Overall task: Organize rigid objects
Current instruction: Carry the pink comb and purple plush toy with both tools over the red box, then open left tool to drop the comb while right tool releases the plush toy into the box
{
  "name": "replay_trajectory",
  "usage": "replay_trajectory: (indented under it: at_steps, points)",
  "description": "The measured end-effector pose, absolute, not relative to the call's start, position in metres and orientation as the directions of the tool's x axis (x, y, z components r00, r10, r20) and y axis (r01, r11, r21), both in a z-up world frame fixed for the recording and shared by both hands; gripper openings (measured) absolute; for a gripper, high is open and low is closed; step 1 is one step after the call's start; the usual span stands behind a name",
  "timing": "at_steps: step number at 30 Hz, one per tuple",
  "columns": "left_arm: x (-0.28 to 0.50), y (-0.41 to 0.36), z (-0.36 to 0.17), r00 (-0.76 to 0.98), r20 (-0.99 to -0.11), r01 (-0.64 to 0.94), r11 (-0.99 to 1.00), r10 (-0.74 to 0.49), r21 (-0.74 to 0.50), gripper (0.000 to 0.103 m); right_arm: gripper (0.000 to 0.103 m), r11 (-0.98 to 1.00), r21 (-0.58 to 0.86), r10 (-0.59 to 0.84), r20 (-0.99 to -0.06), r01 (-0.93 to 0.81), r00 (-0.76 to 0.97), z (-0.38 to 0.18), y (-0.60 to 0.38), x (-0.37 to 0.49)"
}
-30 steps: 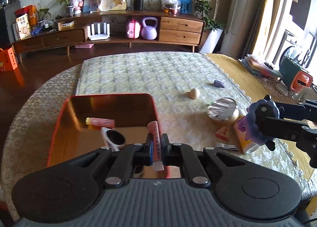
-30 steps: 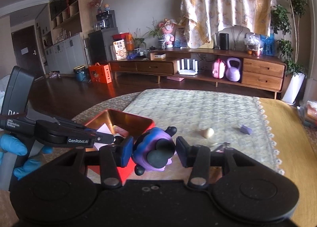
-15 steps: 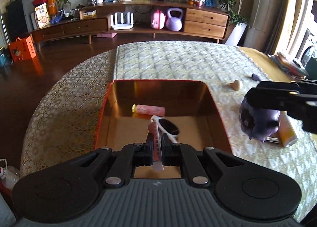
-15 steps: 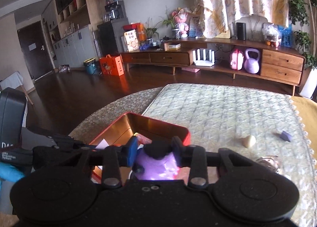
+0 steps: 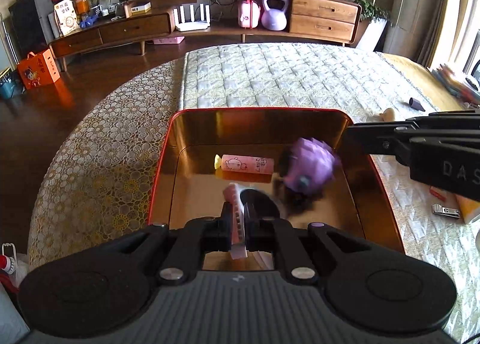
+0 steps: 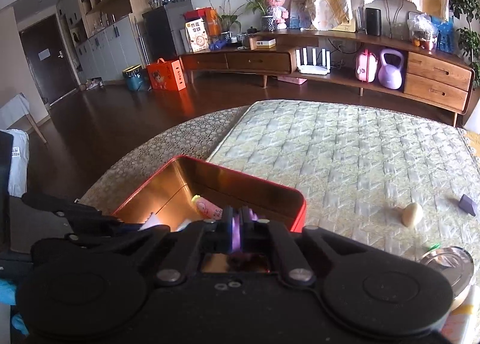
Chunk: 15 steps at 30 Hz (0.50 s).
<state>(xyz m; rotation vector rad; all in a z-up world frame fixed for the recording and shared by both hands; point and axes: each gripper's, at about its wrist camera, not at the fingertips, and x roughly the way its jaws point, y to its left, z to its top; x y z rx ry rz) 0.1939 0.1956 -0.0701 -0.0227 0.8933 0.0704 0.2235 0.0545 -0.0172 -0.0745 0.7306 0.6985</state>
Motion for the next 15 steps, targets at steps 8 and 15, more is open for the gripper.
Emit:
replay_trajectory:
  at_steps: [8,15]
  points:
    - [0.208,0.193,-0.073,0.623,-0.78,-0.075,0.997,0.059,0.016,0.008,0.02,0.773,0.199,0.568,-0.641,-0.602,0.516,-0.019,0.045,0.219]
    - [0.208,0.193,-0.073,0.614,-0.786,-0.104,0.995,0.072,0.01,0.017,0.031,0.776,0.209,0.567,-0.644,-0.595,0.513,-0.016,0.033,0.213]
